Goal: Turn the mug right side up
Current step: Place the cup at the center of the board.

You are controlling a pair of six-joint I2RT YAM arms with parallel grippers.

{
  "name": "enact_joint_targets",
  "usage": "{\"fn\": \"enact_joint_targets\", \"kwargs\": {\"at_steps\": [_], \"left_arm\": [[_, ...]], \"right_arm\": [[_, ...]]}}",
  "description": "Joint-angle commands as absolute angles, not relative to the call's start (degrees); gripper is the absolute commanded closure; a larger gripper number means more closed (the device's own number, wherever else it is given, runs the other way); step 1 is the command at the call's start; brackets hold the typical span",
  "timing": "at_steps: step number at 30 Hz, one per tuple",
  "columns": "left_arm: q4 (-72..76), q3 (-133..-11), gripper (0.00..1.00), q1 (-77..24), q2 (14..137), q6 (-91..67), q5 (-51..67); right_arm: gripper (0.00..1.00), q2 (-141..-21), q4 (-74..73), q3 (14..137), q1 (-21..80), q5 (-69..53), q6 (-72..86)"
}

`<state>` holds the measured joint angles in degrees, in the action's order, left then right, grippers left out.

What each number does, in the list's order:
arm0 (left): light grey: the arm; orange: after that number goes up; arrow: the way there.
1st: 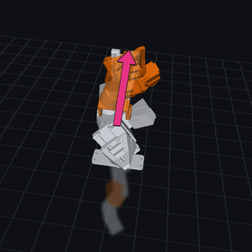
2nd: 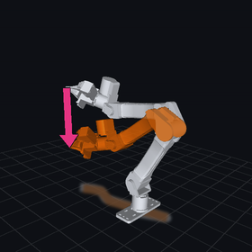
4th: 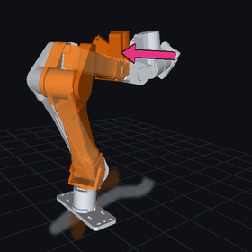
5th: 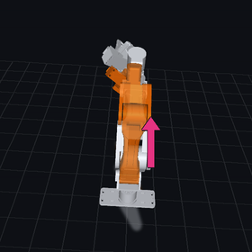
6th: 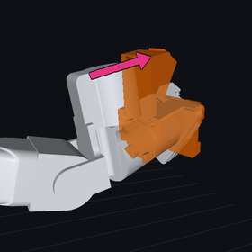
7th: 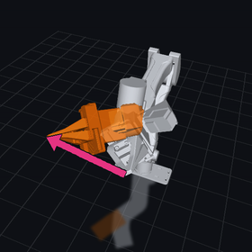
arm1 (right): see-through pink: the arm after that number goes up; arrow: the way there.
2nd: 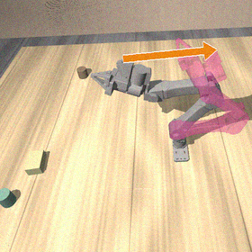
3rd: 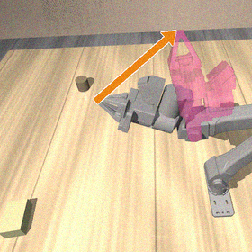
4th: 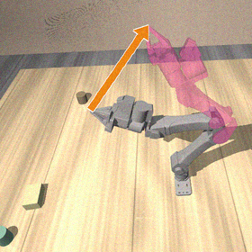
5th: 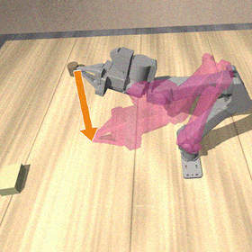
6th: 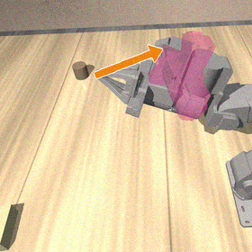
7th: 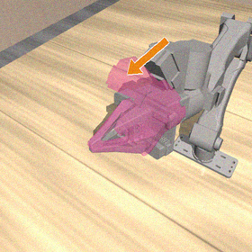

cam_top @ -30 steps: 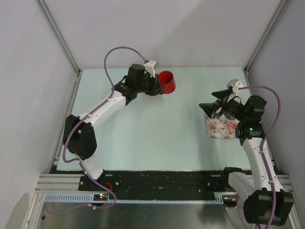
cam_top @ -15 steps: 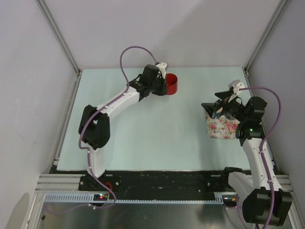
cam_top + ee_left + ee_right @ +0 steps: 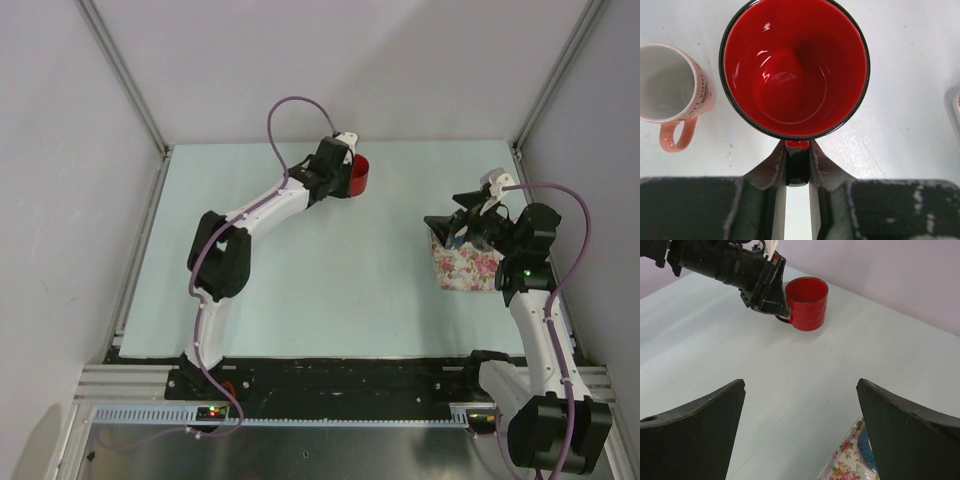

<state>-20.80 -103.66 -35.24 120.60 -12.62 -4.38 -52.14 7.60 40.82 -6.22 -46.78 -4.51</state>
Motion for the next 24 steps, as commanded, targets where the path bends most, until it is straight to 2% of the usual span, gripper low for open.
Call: {"fn": "enact_joint_targets", "kwargs": {"at_steps": [1, 24], "left_arm": [[-17.3, -108.9, 1.0, -35.5, 121.4, -13.8, -10.1], [-20.8, -116.9, 1.0, -34.3, 130.4, -18.7, -8.9]], "right_arm": [[0.01, -51.1, 9.7, 40.6, -6.7, -47.2, -5.3], [0.01, -50.7, 9.9, 40.4, -8.5, -48.9, -4.8]]}}
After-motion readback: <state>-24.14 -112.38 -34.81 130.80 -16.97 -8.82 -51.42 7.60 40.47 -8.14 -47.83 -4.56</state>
